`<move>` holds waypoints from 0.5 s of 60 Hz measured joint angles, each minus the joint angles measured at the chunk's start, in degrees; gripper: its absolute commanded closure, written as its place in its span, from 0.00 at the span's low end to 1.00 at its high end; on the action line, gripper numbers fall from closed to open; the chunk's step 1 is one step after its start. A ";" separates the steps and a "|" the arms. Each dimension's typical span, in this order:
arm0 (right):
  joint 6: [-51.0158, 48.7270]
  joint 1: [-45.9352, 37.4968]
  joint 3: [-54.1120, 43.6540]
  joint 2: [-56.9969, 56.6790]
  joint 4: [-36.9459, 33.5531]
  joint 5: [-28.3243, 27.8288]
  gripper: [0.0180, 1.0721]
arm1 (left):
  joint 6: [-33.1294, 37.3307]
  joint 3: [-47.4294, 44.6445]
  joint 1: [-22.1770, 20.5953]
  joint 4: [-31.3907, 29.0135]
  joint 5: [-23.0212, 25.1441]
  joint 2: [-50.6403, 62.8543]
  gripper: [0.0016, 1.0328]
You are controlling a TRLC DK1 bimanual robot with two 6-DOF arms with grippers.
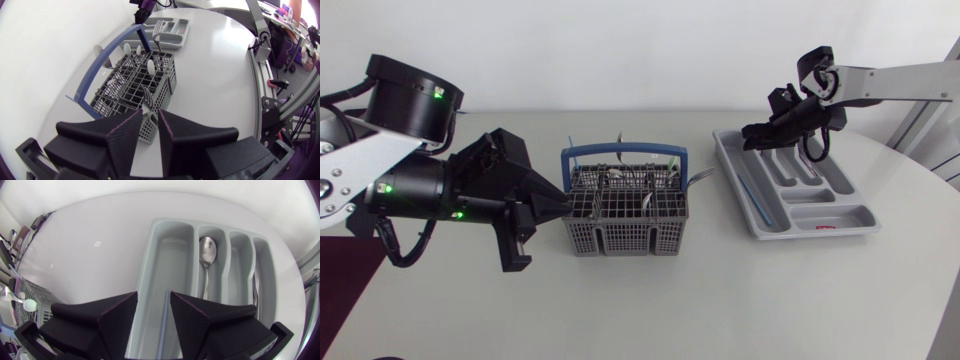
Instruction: Unload the cutlery basket into the drawer organizer.
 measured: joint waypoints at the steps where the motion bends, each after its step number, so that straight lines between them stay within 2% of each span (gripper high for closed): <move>1: 0.26 0.00 -0.63 -0.72 0.07 0.02 0.29 | 0.00 -0.07 0.00 0.09 0.00 0.00 0.63; 6: 2.21 -0.04 -4.90 -6.32 0.57 0.04 0.29 | -0.02 -0.39 0.00 0.17 0.00 0.00 0.62; 15: 4.72 0.96 -15.41 -23.85 1.70 -0.66 0.29 | 0.00 -1.51 0.00 1.03 0.00 -0.04 0.62; 22: 5.16 6.23 -21.73 -37.09 1.62 -1.88 0.29 | -0.02 -2.38 0.07 1.22 0.00 -0.15 0.62; 25: 6.25 9.18 -23.12 -40.72 1.20 -1.36 0.23 | 0.00 -2.54 0.11 1.25 0.00 -0.15 0.62; 30: 10.75 14.73 -25.55 -45.48 0.68 1.33 0.08 | -0.02 -2.71 0.11 1.70 0.00 -0.28 0.62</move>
